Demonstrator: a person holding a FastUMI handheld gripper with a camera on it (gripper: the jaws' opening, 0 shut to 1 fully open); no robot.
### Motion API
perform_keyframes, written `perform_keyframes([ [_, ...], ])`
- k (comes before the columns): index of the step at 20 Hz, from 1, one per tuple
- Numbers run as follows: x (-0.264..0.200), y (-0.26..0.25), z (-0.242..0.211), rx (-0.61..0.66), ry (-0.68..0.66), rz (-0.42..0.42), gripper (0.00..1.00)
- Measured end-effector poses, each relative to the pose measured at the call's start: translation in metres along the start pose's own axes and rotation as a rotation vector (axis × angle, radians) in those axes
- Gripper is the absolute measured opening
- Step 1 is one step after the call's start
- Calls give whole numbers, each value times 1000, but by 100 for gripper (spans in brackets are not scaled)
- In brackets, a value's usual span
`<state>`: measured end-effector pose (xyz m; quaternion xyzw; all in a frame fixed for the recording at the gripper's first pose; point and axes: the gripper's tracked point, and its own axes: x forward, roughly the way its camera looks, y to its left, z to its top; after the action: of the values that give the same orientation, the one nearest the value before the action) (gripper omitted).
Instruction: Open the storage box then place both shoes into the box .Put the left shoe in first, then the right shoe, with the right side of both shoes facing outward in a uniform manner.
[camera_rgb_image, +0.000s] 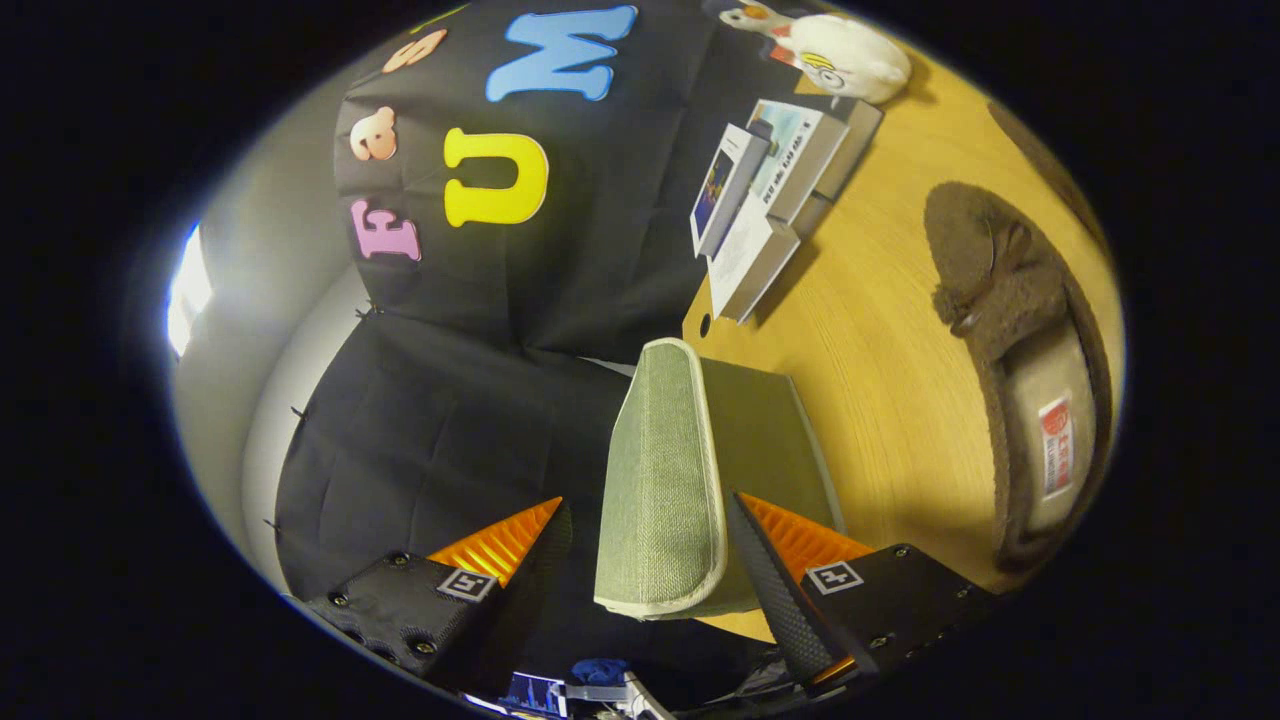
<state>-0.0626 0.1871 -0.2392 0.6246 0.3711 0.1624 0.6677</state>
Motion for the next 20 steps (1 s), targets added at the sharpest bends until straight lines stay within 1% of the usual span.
perform_keyframes([
  [4,10,-9,-12,95,49,27,96],
  [5,15,-11,-16,111,62,31,94],
  [6,18,-12,-18,128,78,41,94],
  [8,24,-15,-23,133,82,29,94],
  [9,26,-21,-21,131,82,15,72],
  [10,26,-24,-21,137,84,5,63],
  [11,26,-25,-20,154,93,11,48],
  [18,24,-24,-16,221,145,40,47],
  [20,28,-25,-17,206,157,62,47],
])
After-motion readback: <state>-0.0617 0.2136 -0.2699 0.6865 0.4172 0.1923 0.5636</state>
